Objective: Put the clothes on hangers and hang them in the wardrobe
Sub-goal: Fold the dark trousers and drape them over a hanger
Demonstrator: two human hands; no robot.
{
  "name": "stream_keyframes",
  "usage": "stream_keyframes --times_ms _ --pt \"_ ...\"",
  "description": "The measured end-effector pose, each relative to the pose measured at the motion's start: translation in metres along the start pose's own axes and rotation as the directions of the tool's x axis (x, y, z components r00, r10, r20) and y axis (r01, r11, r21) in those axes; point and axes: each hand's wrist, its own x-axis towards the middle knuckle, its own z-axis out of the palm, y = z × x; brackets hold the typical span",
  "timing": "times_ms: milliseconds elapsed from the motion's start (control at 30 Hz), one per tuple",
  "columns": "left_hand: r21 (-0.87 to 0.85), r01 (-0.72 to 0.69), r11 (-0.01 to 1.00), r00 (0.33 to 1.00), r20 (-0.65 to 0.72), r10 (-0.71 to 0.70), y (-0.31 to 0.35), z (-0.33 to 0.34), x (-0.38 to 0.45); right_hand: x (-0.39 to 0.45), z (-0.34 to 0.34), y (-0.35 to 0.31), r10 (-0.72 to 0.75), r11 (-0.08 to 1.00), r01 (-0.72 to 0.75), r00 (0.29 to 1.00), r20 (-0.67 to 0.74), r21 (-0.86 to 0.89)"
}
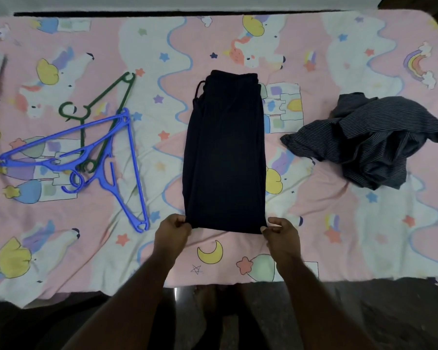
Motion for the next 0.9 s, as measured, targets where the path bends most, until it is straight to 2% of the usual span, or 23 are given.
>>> stream_keyframes --times_ms 167,233,333,400,467,533,633,700,767,833,900 --pt "-0.109 0.124 0.986 0.989 -0.071 -0.132 -0.003 -0.004 0.003 -0.003 0.002 -0.004 0.018 0.998 -0.019 1.0 -0.022 -0.06" --pt "-0.132 0.12 0.984 0.989 -0.075 -0.13 -0.005 0.0 0.004 -0.002 0.005 -0.005 0.02 0.996 -0.023 0.999 -0.033 -0.082" --pt "-0.149 0.067 0.987 0.997 0.057 -0.06 -0.001 0.006 -0.001 0.0 0.012 -0.002 0.052 0.998 -0.053 0.999 -0.015 -0.034" --pt "-0.034 0.027 0.999 0.996 0.081 -0.024 -0.003 0.009 0.001 0.0 0.015 -0.001 0.085 0.996 -0.086 0.996 -0.018 -0.022" --pt "0.089 0.021 0.996 1.0 0.021 -0.023 -0.007 0.008 0.006 0.003 0.013 0.0 0.105 0.993 -0.107 0.994 -0.043 -0.05" --pt "0.03 0.102 0.994 0.995 0.009 -0.102 -0.01 0.001 0.014 0.003 0.007 0.001 0.123 0.988 -0.128 0.99 -0.065 -0.082" --pt "-0.075 0.255 0.964 0.964 0.094 -0.248 -0.007 -0.015 0.021 0.003 0.0 -0.005 0.171 0.982 -0.173 0.985 -0.031 -0.076" --pt "-0.026 0.206 0.978 0.977 0.057 -0.205 0.002 -0.025 0.026 0.007 -0.002 -0.018 0.184 0.983 -0.184 0.983 0.001 -0.013" --pt "-0.06 0.113 0.992 0.994 -0.004 -0.113 0.03 -0.035 0.033 0.016 -0.006 -0.046 0.178 0.967 -0.179 0.984 0.022 0.182" --pt "-0.311 0.097 0.945 0.995 0.038 -0.09 0.072 -0.043 0.046 0.029 -0.012 -0.085 0.169 0.88 -0.203 0.979 0.116 0.43" --pt "-0.493 0.153 0.857 0.981 0.18 -0.071 0.117 -0.051 0.07 0.045 -0.017 -0.128 0.116 0.804 -0.224 0.968 0.223 0.551"
